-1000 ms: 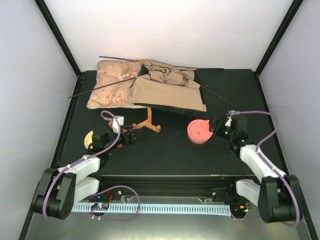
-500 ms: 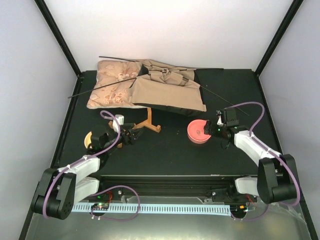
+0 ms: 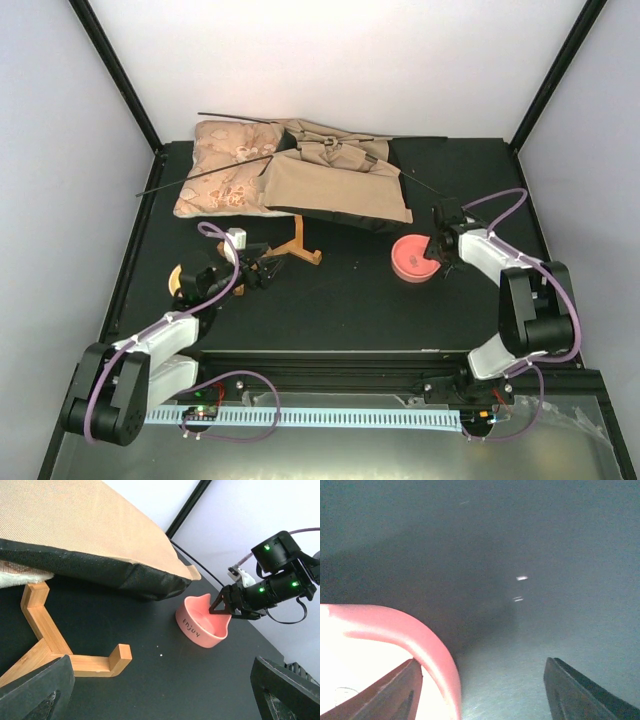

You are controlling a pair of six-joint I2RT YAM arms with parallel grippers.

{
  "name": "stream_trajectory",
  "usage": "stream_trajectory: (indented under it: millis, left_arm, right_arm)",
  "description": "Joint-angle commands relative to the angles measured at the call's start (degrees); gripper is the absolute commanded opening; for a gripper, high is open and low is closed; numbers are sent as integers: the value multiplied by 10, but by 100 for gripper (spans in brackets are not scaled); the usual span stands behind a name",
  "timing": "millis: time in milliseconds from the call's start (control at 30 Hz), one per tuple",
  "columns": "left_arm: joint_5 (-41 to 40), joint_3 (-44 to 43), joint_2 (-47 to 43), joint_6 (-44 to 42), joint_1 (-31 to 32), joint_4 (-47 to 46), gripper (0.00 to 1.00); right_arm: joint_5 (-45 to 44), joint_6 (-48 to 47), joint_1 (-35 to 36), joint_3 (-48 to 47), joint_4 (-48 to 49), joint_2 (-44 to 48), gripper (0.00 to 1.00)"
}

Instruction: Set up the pet tent

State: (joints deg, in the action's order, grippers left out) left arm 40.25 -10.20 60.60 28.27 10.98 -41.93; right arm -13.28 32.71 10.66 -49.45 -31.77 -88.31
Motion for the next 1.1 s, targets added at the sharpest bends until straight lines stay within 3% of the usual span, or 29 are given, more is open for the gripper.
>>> stream_trajectory:
  millis: [0, 233, 433, 600, 733, 867, 1067]
  left_arm:
    - [5, -7, -17, -9, 4, -2, 99]
    - [-7, -5, -34, -14, 3, 12, 99]
    - [-22, -4, -42, -13, 4, 21, 99]
    - [-43, -1, -56, -12, 3, 33, 99]
    - [-105, 1, -82, 1, 3, 75, 99]
    - [-199, -4, -111, 30, 2, 154, 99]
    - [-148, 5, -108, 13, 3, 111, 99]
  right_arm:
    - [-111, 92, -64, -21, -68, -5, 66]
    - [-107, 156, -180, 48, -39, 89, 57]
    - [-105, 85, -170, 78, 8, 201, 63]
    - [-132, 22, -114, 66, 8, 268, 67]
    - [29, -81, -86, 82, 81, 324, 72]
    - [175, -95, -85, 119, 166, 357, 83]
    - [342, -82, -84, 162, 282, 307, 81]
